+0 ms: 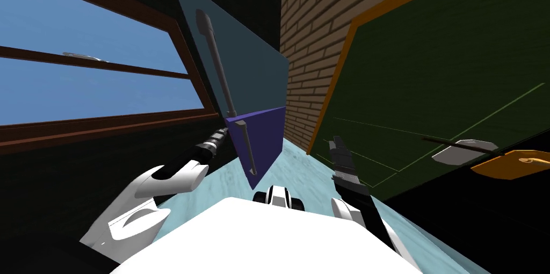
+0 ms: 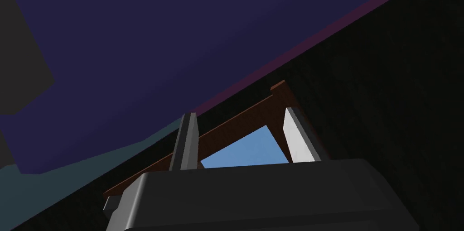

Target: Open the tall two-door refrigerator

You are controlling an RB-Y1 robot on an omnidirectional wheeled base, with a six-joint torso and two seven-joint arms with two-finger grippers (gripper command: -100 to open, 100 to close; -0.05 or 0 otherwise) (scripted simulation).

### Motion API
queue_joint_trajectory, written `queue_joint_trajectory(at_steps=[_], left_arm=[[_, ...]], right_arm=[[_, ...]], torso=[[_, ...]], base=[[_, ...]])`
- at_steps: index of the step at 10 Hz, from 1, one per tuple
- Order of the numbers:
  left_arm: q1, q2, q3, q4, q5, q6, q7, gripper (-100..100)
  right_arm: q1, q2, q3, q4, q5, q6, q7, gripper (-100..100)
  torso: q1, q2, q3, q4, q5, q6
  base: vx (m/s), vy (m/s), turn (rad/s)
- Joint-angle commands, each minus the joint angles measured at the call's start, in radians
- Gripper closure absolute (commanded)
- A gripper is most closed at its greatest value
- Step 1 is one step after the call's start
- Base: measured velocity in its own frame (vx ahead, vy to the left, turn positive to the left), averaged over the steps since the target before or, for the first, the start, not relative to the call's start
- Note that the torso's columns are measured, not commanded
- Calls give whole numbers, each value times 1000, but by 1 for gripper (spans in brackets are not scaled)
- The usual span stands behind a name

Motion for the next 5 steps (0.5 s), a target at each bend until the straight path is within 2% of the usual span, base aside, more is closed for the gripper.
queue_joint_trajectory(at_steps=[1,3,5], left_arm=[[6,-18,23,-4,-18,8,8,100],[10,-27,34,-7,-28,12,12,100],[16,-44,56,-11,-46,21,20,100]], right_arm=[[0,0,0,0,0,0,0,0],[0,0,0,0,0,0,0,0],[0,1,1,0,0,0,0,0]], torso=[[-3,5,4,2,0,-4],[0,7,5,3,0,-2],[-3,8,5,3,-1,-1]], base=[[43,-259,181],[3,-258,99],[-64,-393,131]])
